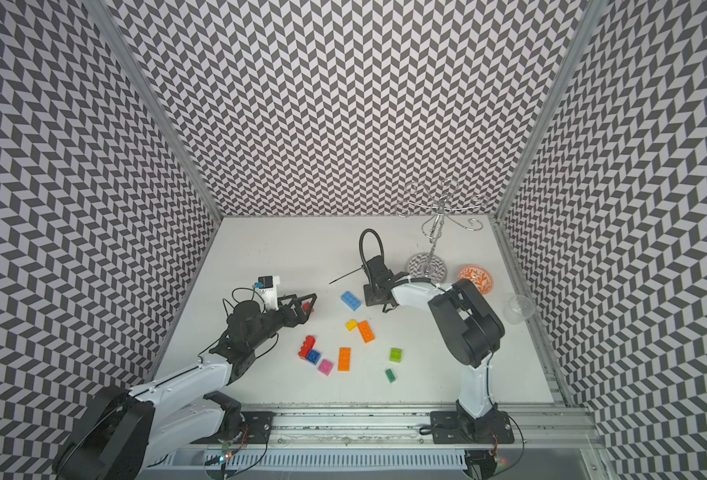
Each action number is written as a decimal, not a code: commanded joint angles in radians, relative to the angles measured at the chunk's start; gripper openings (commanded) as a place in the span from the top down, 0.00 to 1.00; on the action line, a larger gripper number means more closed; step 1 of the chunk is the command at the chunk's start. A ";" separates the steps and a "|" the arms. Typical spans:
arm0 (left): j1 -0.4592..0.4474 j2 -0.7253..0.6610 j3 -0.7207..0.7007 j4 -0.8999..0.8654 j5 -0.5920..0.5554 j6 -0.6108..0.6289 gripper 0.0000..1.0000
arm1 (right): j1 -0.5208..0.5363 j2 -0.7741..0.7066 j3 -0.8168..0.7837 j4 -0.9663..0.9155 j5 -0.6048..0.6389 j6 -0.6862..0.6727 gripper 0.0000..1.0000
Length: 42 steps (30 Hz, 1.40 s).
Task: Assemble the letter p with lego
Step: Pick up the lego brick from the center of the board.
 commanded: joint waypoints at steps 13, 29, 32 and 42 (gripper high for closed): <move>-0.013 0.017 0.033 0.016 0.025 0.010 0.00 | 0.004 -0.071 -0.115 0.046 -0.002 0.031 0.43; -0.018 -0.004 0.041 0.061 0.158 0.020 0.00 | 0.002 -0.302 -0.209 0.143 -0.257 -0.077 0.69; -0.017 -0.013 0.046 0.075 0.205 -0.005 0.00 | -0.001 -0.392 -0.245 0.167 -0.397 -0.076 0.69; -0.014 0.021 0.047 0.335 0.489 -0.301 0.00 | -0.037 -0.643 -0.372 0.305 -0.939 -0.077 0.69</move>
